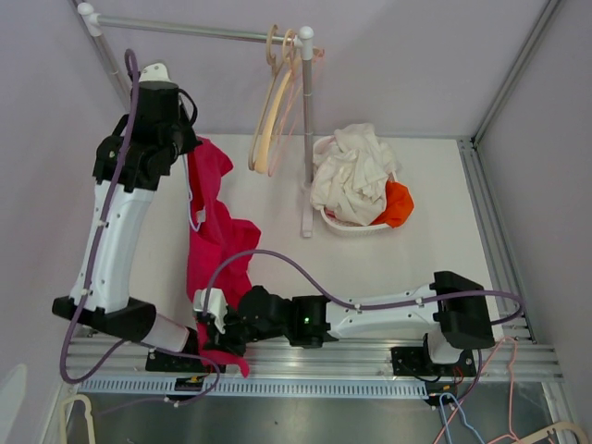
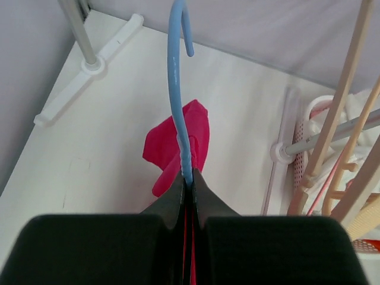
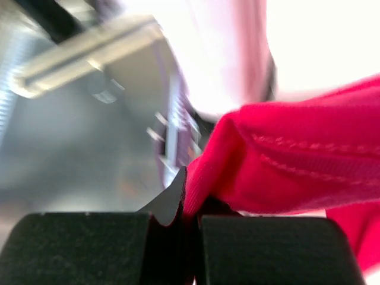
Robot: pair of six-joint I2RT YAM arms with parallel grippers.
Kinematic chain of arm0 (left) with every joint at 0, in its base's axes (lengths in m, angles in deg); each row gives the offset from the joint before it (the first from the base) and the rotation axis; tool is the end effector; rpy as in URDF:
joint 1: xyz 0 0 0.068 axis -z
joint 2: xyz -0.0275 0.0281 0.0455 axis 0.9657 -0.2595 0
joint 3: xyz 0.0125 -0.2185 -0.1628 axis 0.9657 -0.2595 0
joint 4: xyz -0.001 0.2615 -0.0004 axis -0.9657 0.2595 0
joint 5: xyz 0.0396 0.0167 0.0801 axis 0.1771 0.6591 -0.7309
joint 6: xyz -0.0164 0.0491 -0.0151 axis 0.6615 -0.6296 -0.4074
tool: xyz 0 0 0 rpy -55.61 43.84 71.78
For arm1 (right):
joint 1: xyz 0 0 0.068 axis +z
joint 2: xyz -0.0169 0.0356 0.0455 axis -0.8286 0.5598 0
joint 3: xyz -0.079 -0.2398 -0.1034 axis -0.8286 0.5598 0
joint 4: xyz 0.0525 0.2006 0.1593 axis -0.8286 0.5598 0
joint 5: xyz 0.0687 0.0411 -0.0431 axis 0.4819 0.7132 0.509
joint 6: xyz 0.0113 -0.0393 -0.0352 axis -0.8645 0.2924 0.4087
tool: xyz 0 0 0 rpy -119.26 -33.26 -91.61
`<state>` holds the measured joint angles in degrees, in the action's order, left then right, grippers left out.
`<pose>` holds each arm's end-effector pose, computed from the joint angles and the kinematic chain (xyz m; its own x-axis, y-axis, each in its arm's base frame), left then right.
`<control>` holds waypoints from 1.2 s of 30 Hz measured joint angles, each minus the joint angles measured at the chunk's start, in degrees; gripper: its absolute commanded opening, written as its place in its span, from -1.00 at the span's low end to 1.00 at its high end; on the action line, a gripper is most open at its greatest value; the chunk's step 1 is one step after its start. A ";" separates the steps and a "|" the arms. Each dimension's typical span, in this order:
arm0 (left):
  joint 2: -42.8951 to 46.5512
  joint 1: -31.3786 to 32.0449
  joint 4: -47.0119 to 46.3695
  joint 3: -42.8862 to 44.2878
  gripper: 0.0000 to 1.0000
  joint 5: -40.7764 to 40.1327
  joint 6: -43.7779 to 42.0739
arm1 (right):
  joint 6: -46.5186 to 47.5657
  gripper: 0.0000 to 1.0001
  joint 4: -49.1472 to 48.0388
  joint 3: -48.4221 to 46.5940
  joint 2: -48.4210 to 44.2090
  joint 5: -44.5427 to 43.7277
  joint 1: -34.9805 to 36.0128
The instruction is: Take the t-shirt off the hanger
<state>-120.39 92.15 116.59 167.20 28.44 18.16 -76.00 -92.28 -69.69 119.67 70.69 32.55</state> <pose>0.2457 -0.0603 0.5110 -0.3645 -0.2429 -0.8990 -0.2456 0.9563 -0.1588 0.0048 0.4026 0.2963 -0.0969 -0.3040 -0.9477 -0.9864 -0.0974 0.1321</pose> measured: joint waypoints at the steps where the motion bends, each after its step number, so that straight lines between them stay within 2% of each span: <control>1: -1.92 -0.13 1.79 2.29 -0.99 0.79 -0.02 | -0.37 -1.00 0.00 1.27 0.55 -1.07 -0.31; 4: -3.43 -0.17 4.96 4.61 -0.99 4.52 -0.09 | -1.70 -1.00 0.57 6.10 1.31 -4.33 -1.88; 8: 2.29 0.55 6.84 2.40 -0.99 11.06 -1.14 | -3.10 -1.00 2.36 9.01 0.50 -6.29 -4.92; 11: 14.21 1.62 5.42 -6.08 -0.99 17.05 -2.14 | -3.93 -1.00 4.70 9.01 -1.70 -8.85 -8.07; 16: 41.40 1.81 1.84 -26.82 -0.99 23.10 -2.03 | -8.26 -1.00 8.31 7.48 -3.13 -14.71 -15.82; 19: 51.47 1.81 1.73 -35.19 -0.99 27.52 -2.16 | -12.52 -1.00 11.19 6.95 -2.38 -18.58 -20.96; 24: 53.86 1.81 3.28 -40.79 -0.99 30.80 -3.23 | -18.91 -1.00 13.46 13.20 -5.11 -25.22 -26.56; 29: 55.49 1.81 4.24 -40.59 -0.99 26.29 -3.58 | -21.53 -1.00 17.14 21.70 -18.78 -34.45 -27.08; 33: 56.46 1.81 4.70 -39.08 -0.99 21.81 -3.56 | -16.98 -1.00 15.28 22.84 -33.38 -40.00 -27.52; 36: 53.96 1.81 4.31 -40.15 -0.99 20.92 -3.50 | -8.39 -1.00 11.23 17.07 -38.77 -41.77 -30.05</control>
<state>-66.42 93.96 120.89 127.04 49.36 14.67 -84.39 -81.05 -52.62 80.89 28.92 2.50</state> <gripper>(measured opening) 0.011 0.009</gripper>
